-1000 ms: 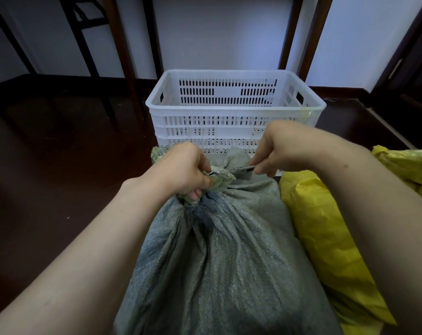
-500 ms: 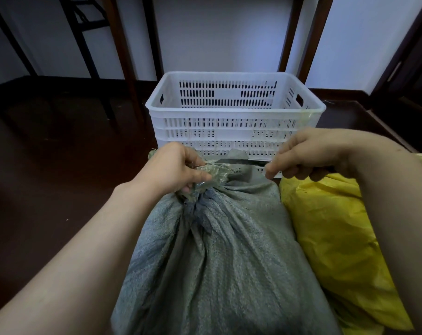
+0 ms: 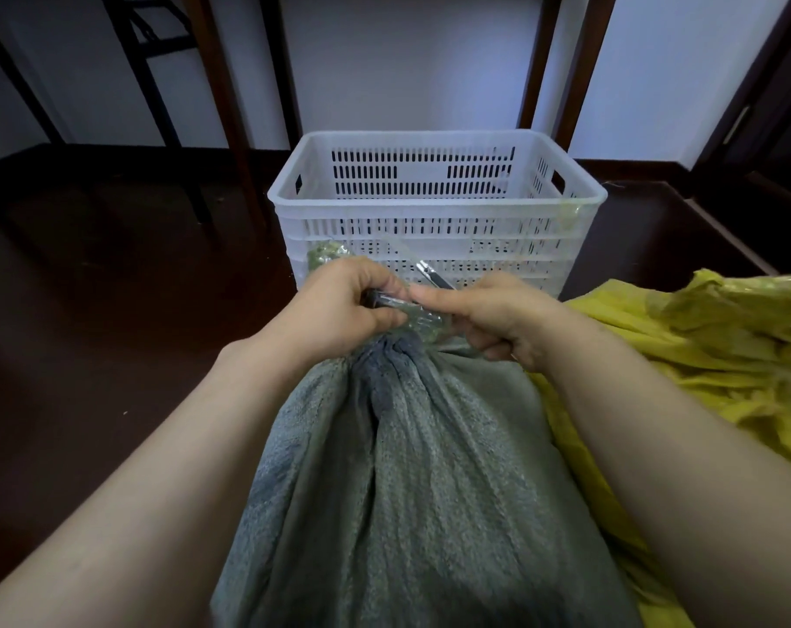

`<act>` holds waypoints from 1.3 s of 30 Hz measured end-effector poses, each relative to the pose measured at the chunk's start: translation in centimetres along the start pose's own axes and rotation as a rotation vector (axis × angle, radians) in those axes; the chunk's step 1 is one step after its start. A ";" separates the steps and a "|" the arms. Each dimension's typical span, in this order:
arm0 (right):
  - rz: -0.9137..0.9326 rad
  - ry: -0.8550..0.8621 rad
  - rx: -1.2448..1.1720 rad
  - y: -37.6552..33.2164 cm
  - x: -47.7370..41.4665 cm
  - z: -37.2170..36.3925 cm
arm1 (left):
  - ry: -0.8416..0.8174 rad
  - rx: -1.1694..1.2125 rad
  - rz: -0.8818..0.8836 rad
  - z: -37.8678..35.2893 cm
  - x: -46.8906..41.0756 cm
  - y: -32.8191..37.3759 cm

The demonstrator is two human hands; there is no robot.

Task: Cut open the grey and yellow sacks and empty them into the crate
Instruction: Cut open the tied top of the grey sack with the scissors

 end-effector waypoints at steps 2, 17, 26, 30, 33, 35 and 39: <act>0.013 -0.008 -0.073 0.2 -0.3 -0.6 | -0.014 -0.025 -0.013 0.0 0.2 0.2; 0.177 0.186 -0.227 -1.1 -0.9 0.8 | 0.053 -0.315 -0.108 1.1 0.6 2.5; 0.243 0.212 -0.380 -1.1 -1.1 1.4 | 0.205 -0.002 -0.021 1.1 1.0 2.3; 0.166 0.048 -0.490 -0.4 -1.2 0.5 | 0.299 0.298 0.380 1.4 1.1 -0.7; 0.129 0.011 -0.599 -0.1 -1.5 0.0 | 0.095 0.495 0.609 -0.9 1.1 -1.3; 0.113 -0.008 -0.673 0.1 -1.6 -0.4 | -0.015 0.695 0.685 -2.6 1.1 -1.1; 0.053 -0.079 -0.707 0.5 -1.4 -1.4 | 0.075 0.897 0.703 -3.7 1.1 -1.0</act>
Point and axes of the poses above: each hand's wrist, its own x-axis away from the middle knuckle, its own z-axis out of the back of the hand, y = z × x, the point moved 7 cm from there along -x, towards the middle knuckle, and after that the axes turned 14 degrees about -x, right-handed, at the moved point
